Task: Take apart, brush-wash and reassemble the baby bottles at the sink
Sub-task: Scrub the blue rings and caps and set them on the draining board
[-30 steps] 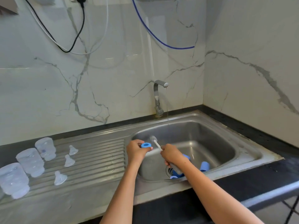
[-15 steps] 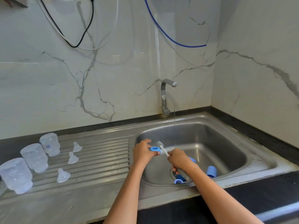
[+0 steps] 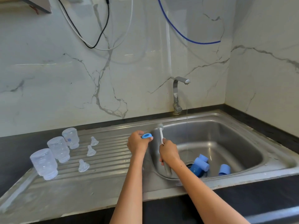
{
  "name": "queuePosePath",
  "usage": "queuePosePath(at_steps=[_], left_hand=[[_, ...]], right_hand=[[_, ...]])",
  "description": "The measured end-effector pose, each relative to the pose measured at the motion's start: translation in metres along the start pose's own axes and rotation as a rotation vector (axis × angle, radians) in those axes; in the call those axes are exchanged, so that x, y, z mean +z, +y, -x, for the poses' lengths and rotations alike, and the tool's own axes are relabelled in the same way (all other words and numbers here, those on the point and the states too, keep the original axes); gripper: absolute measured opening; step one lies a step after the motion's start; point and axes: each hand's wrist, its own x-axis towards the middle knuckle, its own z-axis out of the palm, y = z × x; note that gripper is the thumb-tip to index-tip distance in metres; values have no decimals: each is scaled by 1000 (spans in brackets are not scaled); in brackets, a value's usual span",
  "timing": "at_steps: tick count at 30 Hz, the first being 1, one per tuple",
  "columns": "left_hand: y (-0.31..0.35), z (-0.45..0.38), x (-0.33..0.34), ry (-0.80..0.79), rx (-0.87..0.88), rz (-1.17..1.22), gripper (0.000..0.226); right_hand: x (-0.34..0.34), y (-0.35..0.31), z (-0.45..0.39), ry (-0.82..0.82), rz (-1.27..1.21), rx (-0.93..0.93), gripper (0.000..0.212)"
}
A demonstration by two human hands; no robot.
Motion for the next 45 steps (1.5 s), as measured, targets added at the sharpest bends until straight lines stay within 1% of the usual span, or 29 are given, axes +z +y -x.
queuePosePath(at_steps=[6, 7, 9, 10, 12, 16, 19, 22, 26, 31, 34, 35, 38, 40, 42, 45], left_hand=[[-30, -30, -50, 28, -79, 10, 45], [-36, -34, -58, 35, -87, 11, 41], [-49, -40, -71, 62, -113, 39, 26], [-52, -43, -74, 79, -126, 55, 24], [-60, -50, -79, 105, -133, 63, 33], [-72, -71, -80, 137, -131, 24, 21], [-78, -85, -80, 149, -115, 1, 33], [-83, -96, -79, 132, -114, -58, 18], [-93, -103, -76, 105, -101, -85, 24], [-96, -107, -76, 103, -115, -78, 23], [-98, -109, -75, 108, -121, -92, 27], [-99, -110, -74, 111, -123, -91, 31], [-97, -108, -73, 141, -145, -69, 54], [-90, -106, -73, 183, -123, -29, 54], [-81, -103, -69, 202, -68, -6, 45], [-64, -96, -56, 160, 32, -14, 33]], right_hand=[[9, 5, 4, -53, 32, -39, 35], [9, 5, 4, -54, 35, -44, 35], [10, 6, 3, -52, 38, -54, 37], [10, 7, 2, -48, 42, -57, 37], [11, 6, -1, -48, 57, -65, 35], [12, 3, -5, -51, 72, -71, 34], [11, 3, -8, -38, 56, -67, 34], [10, 3, -9, -35, 57, -89, 36], [10, 1, -7, -51, 85, -116, 36], [10, 0, -6, -62, 97, -113, 37], [9, 0, -7, -61, 109, -104, 38], [9, 1, -7, -63, 109, -99, 38], [9, 2, -8, -69, 107, -91, 37], [9, 2, -10, -68, 103, -86, 37], [8, 3, -12, -61, 87, -71, 36], [4, 5, -16, -47, 42, -37, 39]])
